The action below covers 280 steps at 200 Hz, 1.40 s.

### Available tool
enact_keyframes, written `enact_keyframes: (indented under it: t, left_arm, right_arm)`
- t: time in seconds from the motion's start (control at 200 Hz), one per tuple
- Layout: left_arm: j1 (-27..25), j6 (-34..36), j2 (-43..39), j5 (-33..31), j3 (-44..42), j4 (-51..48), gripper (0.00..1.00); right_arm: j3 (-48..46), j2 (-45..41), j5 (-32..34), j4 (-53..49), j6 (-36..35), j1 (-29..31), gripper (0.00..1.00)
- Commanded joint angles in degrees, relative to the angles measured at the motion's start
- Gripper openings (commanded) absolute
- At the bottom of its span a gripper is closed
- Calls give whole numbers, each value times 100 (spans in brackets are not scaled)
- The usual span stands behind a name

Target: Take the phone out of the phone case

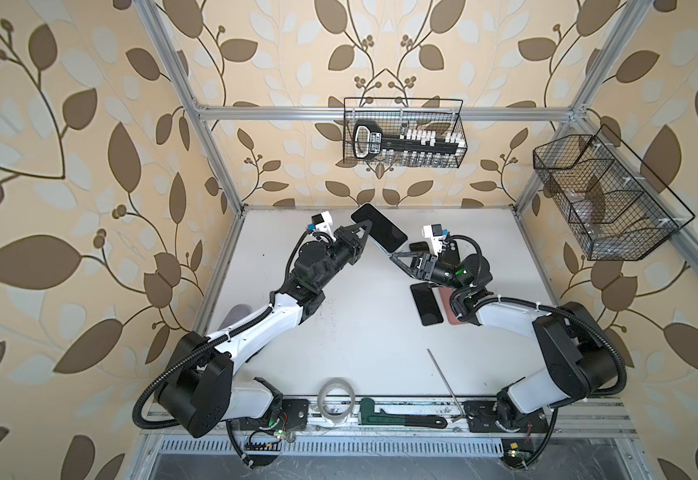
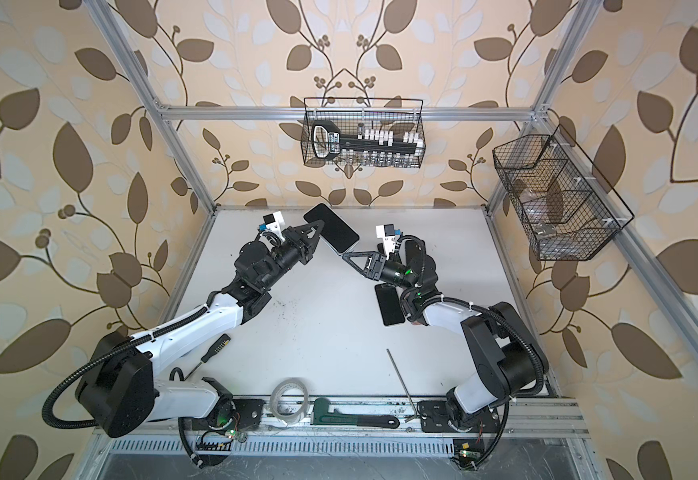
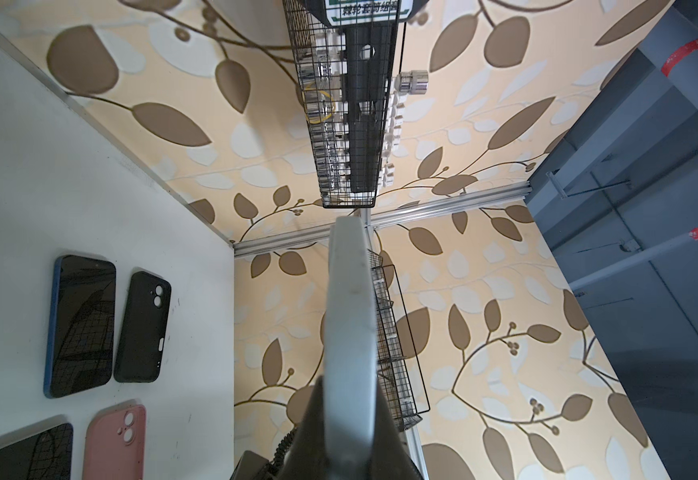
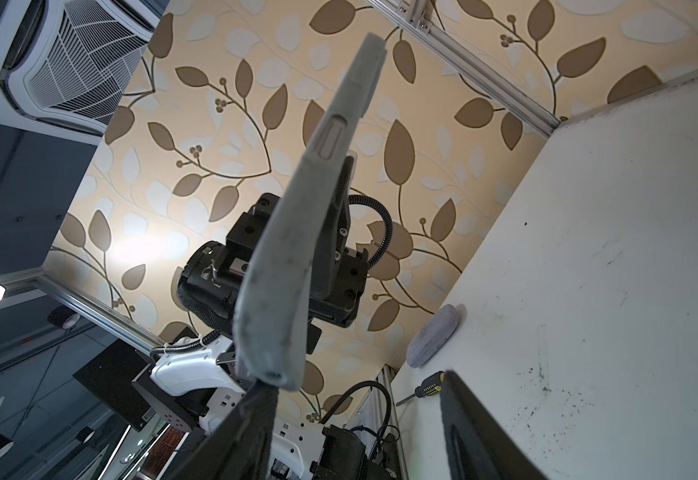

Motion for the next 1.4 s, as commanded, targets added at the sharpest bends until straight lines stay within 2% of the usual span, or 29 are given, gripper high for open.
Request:
enact_keyframes:
  t: [0.0,0.26,0.645,1.04,1.395]
  left_arm:
    - [-381,-258,-170,858,116,830,0]
    - [-527,-267,-167,790,42,872,0]
    - [-635,-248,-210,748,-212,864,0]
    - [-633,184,-634,757,-560,161,0]
    - [-641,224,-242,1050,-364,348,0]
  right_arm:
    - [160,232,842,-148,215,-53,62]
    - [184,401,1110,-83,259,-60,61]
    - [197,724,1396,522,570,-39,60]
    - [225,751,1393,774,752,-184,58]
    - [577,1006,1163,680,713,107,58]
